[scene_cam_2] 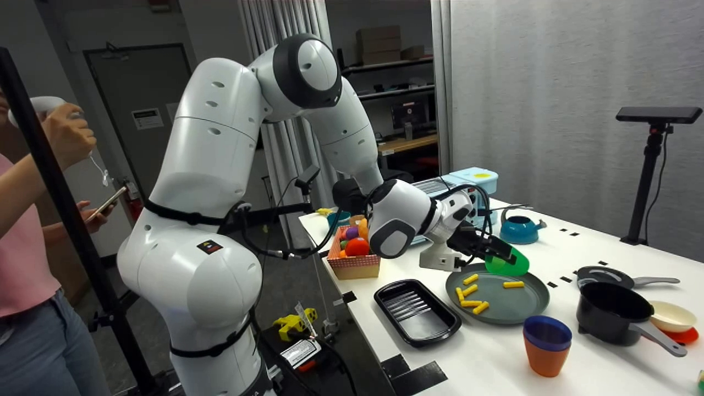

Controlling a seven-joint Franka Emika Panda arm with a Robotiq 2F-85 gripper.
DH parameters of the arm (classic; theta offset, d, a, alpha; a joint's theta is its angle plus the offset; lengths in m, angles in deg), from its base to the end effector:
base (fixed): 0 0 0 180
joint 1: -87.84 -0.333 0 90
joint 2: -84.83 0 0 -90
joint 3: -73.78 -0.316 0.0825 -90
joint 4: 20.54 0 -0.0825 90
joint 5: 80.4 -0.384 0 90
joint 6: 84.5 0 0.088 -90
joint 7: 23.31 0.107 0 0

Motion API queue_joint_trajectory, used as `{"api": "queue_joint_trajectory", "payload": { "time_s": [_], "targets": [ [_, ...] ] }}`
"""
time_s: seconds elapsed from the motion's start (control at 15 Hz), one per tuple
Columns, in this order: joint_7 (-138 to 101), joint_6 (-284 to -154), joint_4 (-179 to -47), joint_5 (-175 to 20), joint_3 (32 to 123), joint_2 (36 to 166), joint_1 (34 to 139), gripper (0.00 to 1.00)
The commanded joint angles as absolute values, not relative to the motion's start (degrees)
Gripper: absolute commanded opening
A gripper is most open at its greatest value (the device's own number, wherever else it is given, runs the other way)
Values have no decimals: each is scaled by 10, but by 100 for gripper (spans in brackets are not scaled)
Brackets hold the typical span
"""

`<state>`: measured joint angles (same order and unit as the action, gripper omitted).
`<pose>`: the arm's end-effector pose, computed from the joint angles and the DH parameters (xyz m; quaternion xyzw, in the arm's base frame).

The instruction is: Pour the things in the green cup onto the plate

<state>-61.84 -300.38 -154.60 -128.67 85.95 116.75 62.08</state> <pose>0.5188 0.0241 0.2097 0.9029 0.0335 0.3783 0.2014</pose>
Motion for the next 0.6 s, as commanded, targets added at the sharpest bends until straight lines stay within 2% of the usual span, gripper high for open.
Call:
{"api": "queue_joint_trajectory", "payload": {
  "time_s": [0.0, 0.53],
  "targets": [
    [-715, -2944, -1560, -1376, 895, 1141, 573, 50],
    [-876, -2865, -1557, -1524, 952, 1143, 504, 50]
  ]
}}
